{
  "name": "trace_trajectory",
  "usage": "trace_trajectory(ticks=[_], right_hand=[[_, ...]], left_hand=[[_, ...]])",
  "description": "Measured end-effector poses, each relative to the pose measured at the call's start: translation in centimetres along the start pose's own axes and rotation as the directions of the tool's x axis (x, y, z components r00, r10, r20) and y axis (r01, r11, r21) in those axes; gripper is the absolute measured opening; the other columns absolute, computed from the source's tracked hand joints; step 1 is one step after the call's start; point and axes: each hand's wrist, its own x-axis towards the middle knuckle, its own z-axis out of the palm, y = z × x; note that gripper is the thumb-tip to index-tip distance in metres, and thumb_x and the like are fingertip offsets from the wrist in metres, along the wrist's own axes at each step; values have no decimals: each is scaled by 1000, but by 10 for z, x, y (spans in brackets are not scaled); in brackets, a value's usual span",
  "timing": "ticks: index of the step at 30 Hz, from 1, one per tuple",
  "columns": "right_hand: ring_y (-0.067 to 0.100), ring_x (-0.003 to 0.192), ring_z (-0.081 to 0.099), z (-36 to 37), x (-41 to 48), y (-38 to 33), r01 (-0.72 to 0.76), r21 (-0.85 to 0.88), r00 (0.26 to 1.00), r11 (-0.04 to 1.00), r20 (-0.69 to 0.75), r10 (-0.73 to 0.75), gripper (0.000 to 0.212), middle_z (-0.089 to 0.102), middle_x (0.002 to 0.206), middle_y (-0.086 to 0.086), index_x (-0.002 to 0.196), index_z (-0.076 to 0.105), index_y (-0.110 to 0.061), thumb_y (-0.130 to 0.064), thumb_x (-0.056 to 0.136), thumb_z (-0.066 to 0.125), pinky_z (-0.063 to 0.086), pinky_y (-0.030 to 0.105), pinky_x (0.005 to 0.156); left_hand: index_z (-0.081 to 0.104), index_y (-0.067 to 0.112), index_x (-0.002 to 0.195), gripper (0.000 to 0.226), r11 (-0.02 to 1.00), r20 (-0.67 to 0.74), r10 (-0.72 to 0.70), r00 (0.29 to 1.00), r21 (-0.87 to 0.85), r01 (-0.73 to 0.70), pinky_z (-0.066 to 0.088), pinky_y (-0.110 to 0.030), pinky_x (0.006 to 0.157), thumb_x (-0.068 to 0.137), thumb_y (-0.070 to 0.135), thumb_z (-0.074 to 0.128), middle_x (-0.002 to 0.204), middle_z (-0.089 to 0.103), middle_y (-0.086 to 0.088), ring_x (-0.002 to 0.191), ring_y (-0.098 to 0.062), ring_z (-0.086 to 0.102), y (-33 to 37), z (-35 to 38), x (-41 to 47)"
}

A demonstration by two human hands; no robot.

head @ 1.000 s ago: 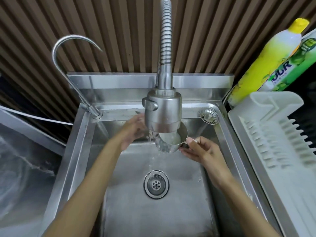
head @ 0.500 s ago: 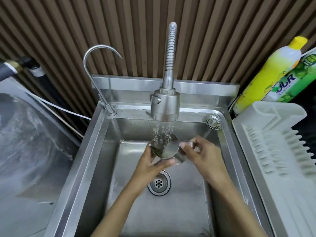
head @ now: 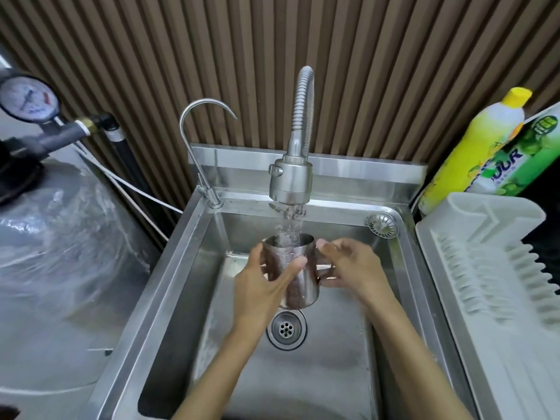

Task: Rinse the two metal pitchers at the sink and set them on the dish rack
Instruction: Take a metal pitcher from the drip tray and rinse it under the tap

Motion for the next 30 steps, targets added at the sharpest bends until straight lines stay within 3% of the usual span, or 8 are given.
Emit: trace_trajectory(ticks=[3,6,10,12,16,20,24,30], right_hand=[[31,78,62,-3,-5,-11,203,-358,951,911,-149,-271,23,69,78,12,67,55,-17,-33,81,63,51,39,77],[17,82,63,8,-5,-5,304,-113,936,946,-152,-319,14,70,90,4,73,54,-20,-23,85,60,47,23,74],[17,95,66,21,16,19,-130,679,962,723,263,-74,18,64,104,11,70,49,-11,-5,88,51,52,26,93],[21,81,71,21,21,26,-290,679,916,674,401,-9,14,67,89,16,72,51,-7,-8,86,53,56,32,86],[24,62,70,7,15,13,-281,314,902,907,410,137,16,73,70,7,86,66,-5,-17,88,57,61,35,63],[21,62,64,-6,17,-5,14,66,997,998,80,-19,17,66,72,10,65,60,-18,-21,81,65,57,38,68],[16,91,66,0,16,-7,274,52,961,960,-60,-271,25,71,94,1,59,52,-19,-14,80,66,50,32,87],[23,84,69,10,20,23,-136,611,937,780,334,-98,21,71,86,8,67,48,-11,-7,87,53,54,38,86]], left_hand=[[52,17,117,57,898,174,-63,983,-420,132,49,-40,101,68,27,79,118,67,-6,109,-17,65,-5,13,-1],[46,19,125,60,872,150,117,982,-488,-30,48,-27,98,75,1,72,120,65,-2,110,-10,63,-3,12,12],[39,21,138,82,952,59,292,955,-112,-284,45,-31,102,67,23,80,132,52,-1,120,-12,53,2,-13,29],[39,20,141,87,945,-5,268,963,195,-262,45,-36,100,66,41,78,129,50,-1,117,-15,50,6,-17,20],[39,20,141,89,832,-125,55,991,555,24,41,-40,96,69,72,51,122,55,-7,119,-26,50,8,-10,-5],[59,17,120,52,999,16,-9,1000,-52,10,50,-10,79,76,43,69,110,71,-6,102,-15,66,1,1,4],[53,20,121,57,877,170,130,977,-480,-33,48,-7,81,73,-6,71,113,68,6,98,5,65,3,2,20],[46,22,137,84,957,-27,288,957,-35,-289,37,-15,93,62,22,84,124,52,6,116,-10,47,11,-15,17]])
